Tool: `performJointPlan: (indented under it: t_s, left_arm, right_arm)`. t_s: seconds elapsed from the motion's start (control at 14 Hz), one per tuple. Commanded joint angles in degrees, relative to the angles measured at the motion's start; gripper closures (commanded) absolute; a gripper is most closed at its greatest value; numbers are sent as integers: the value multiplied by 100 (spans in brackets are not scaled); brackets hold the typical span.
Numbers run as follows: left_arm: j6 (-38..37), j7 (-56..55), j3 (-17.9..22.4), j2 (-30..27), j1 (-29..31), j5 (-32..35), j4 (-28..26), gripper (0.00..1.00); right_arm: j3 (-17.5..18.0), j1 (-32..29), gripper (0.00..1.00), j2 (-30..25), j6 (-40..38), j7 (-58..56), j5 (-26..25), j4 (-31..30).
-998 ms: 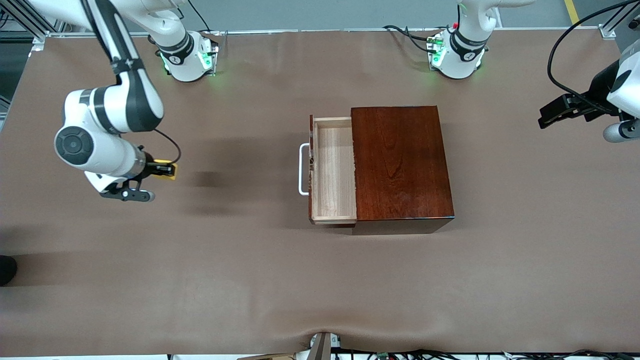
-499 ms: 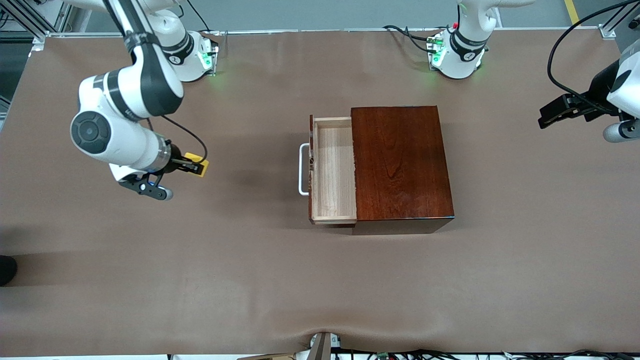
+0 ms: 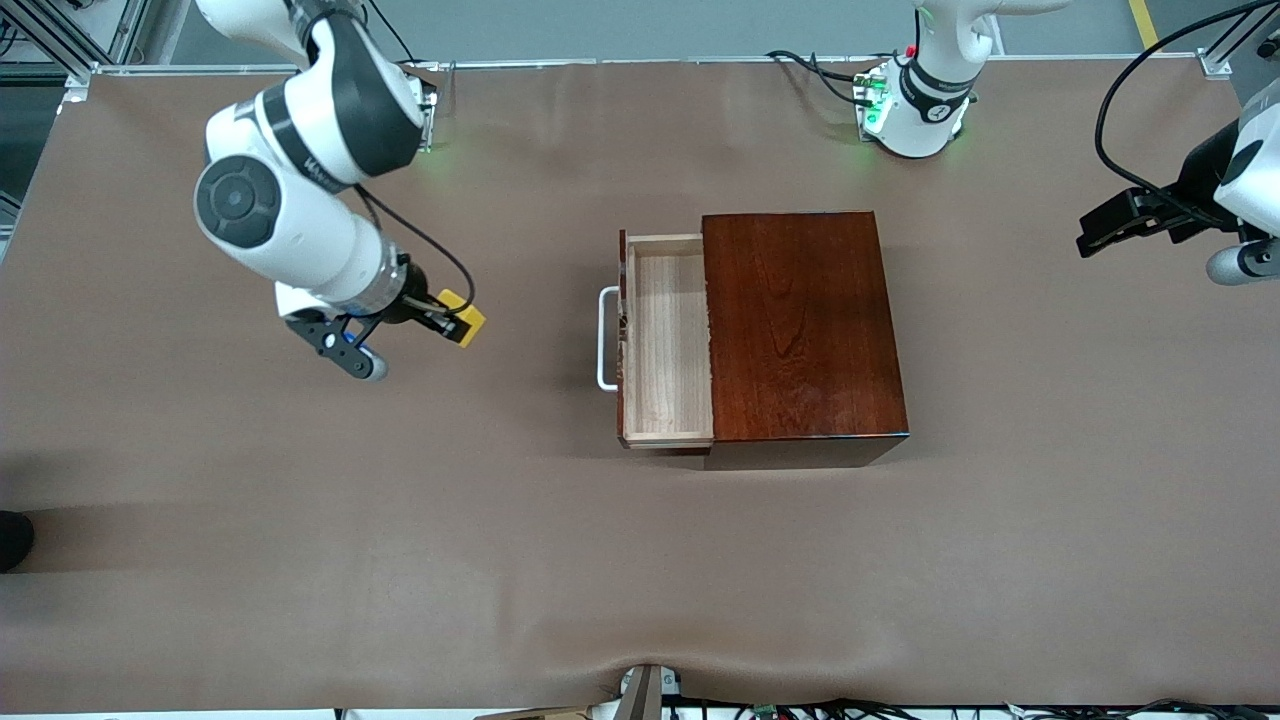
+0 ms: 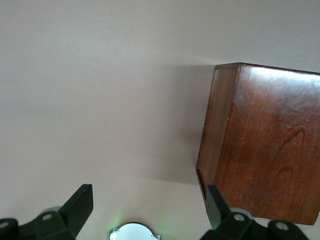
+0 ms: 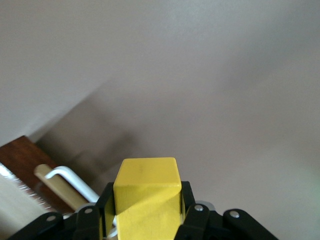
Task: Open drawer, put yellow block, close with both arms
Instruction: 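Lift the yellow cube with the right gripper and carry it over the drawer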
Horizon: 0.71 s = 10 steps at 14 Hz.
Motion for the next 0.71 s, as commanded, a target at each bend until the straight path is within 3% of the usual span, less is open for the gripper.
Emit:
performJointPlan:
  t_s: [0.0, 0.29, 0.64]
  left_arm:
    - [-76, -20, -25, -60, 25, 16, 13, 0]
    - [-76, -20, -25, -60, 34, 16, 13, 0]
    - [-76, -20, -25, -60, 34, 16, 4, 0]
  right_arm:
    - [-61, 362, 100, 412, -111, 940, 130, 578]
    - [-61, 758, 100, 1045, -111, 2540, 130, 1282]
    - [-61, 1145, 100, 1362, -6, 3701, 104, 1589]
